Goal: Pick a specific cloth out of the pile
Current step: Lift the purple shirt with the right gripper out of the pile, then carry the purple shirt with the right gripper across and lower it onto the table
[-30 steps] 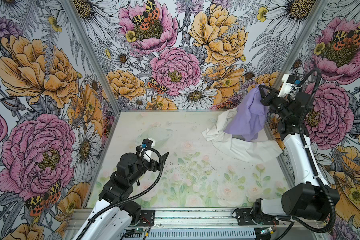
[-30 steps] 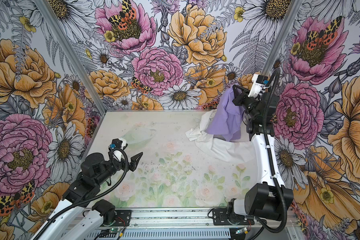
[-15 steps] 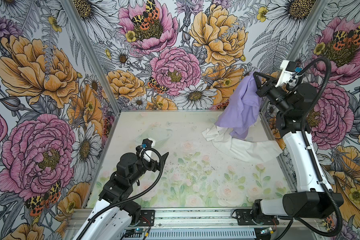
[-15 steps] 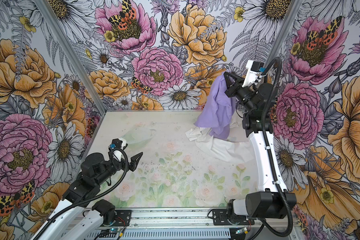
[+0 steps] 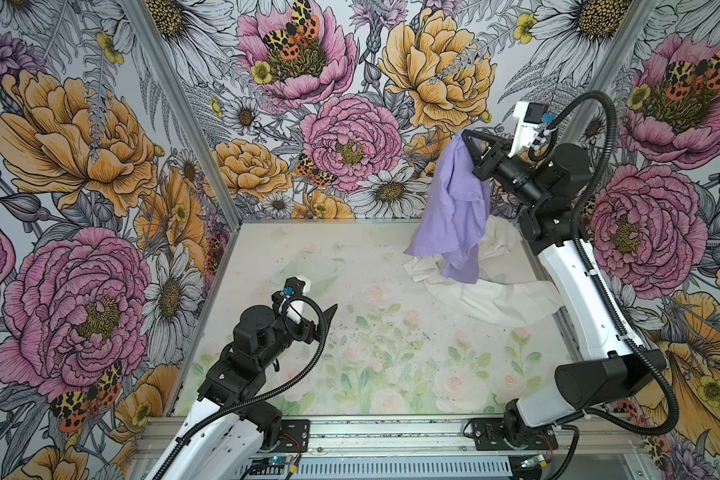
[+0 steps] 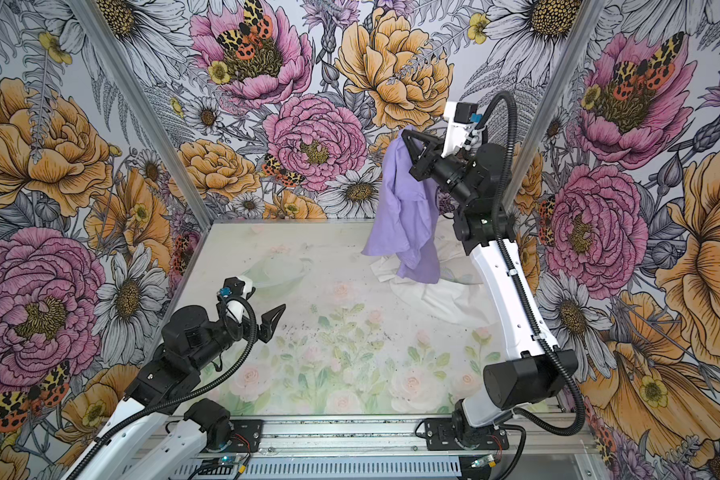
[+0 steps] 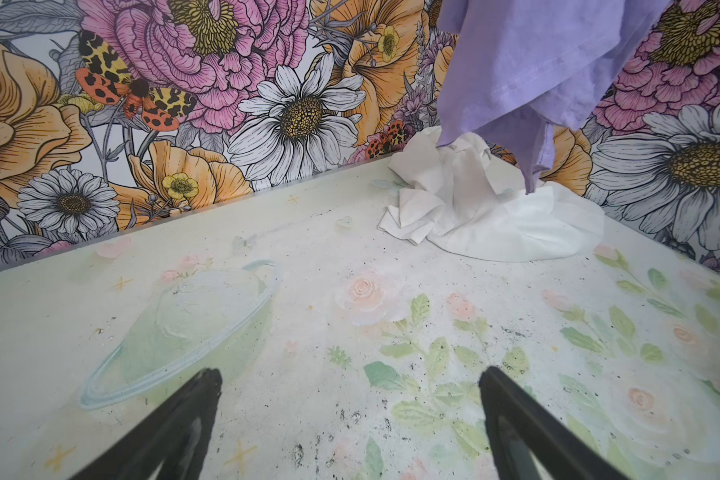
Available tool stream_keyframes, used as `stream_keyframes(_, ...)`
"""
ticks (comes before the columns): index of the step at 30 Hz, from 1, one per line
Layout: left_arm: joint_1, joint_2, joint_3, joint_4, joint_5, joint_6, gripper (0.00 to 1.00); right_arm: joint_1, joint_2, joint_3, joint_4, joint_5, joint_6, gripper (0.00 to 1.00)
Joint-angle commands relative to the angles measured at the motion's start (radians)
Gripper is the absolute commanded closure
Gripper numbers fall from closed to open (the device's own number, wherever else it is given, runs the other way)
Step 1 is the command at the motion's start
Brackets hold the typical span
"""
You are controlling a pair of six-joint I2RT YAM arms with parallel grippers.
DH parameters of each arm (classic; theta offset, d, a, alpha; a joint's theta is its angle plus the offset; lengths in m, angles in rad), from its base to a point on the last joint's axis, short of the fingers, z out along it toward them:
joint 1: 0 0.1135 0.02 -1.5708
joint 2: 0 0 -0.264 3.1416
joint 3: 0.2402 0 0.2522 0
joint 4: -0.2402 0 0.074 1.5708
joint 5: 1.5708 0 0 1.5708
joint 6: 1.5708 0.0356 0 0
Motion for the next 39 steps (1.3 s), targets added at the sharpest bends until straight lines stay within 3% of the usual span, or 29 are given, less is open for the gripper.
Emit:
stream_keyframes(1,0.006,-0.003,-0.012,-0.003,-0.016,0.014,0.01,0.060,0.041,0.078,-0.010,0.026,-0.052,1.00)
stream_keyframes(16,0.005,-0.006,-0.012,-0.004,-0.017,0.014,0.01,0.288,0.360,0.357,-0.041,0.049,-0.066,1.00)
stream_keyframes(28,0.005,-0.010,-0.015,-0.004,-0.029,0.014,0.01,0.456,0.774,0.713,-0.058,0.050,-0.012,1.00)
stream_keyframes(34,0.005,-0.014,-0.015,-0.004,-0.033,0.015,0.01,0.483,0.903,0.696,-0.091,0.066,-0.008,1.00)
stream_keyframes(39,0.005,-0.017,-0.015,-0.005,-0.039,0.016,0.01,0.484,0.896,0.495,-0.107,0.107,-0.002,1.00)
